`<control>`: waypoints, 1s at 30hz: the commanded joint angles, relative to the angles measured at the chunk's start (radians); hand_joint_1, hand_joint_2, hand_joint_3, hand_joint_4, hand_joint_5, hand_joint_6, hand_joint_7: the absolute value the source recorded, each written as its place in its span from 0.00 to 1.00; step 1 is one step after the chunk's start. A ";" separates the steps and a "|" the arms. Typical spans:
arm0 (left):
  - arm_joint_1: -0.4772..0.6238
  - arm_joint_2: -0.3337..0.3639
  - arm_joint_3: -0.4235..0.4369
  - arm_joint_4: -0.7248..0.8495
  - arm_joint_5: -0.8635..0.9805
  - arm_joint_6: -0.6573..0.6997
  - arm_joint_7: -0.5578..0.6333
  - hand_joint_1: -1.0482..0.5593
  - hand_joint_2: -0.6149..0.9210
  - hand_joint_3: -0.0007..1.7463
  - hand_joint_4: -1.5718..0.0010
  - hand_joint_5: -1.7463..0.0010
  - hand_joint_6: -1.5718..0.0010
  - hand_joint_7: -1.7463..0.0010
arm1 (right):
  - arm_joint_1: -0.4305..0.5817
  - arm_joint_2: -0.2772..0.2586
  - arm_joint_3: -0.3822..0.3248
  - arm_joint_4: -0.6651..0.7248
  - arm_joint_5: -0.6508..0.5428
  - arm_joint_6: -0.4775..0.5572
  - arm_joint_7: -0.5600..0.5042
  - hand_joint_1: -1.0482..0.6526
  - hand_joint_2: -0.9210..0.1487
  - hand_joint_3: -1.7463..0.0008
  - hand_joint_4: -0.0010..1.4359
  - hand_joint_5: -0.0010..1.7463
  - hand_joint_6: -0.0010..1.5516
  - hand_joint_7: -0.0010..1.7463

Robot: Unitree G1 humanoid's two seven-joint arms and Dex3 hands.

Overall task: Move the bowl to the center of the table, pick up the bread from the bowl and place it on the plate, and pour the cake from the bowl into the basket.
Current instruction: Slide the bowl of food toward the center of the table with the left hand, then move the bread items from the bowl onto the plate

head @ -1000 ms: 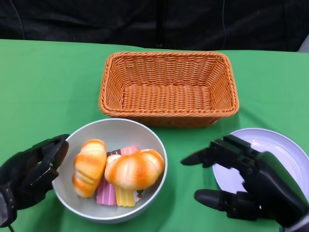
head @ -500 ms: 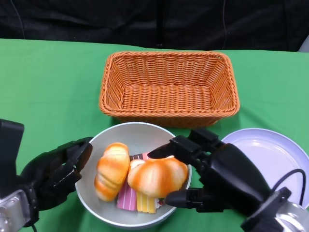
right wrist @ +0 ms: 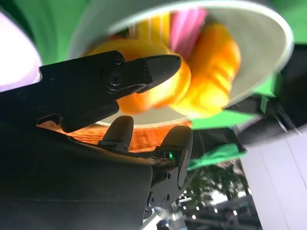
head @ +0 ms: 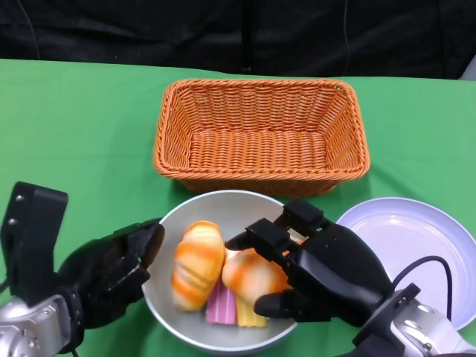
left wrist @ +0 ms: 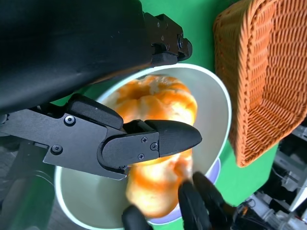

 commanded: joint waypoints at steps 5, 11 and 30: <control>0.014 -0.007 -0.022 -0.021 0.045 -0.024 0.036 0.20 1.00 0.35 1.00 0.87 0.93 1.00 | -0.052 -0.050 0.037 0.103 -0.039 0.037 -0.033 0.26 0.00 0.96 0.11 0.58 0.18 0.34; 0.033 0.004 -0.065 -0.033 0.126 -0.106 0.063 0.21 1.00 0.36 0.99 0.70 0.87 0.99 | -0.085 -0.068 0.066 0.172 -0.041 0.030 -0.081 0.30 0.00 0.97 0.22 0.52 0.32 0.26; 0.051 0.004 -0.076 -0.030 0.190 -0.168 0.061 0.21 1.00 0.35 0.99 0.63 0.84 0.99 | -0.138 -0.039 0.028 0.254 0.021 -0.294 -0.621 0.45 0.41 0.26 0.73 1.00 0.50 1.00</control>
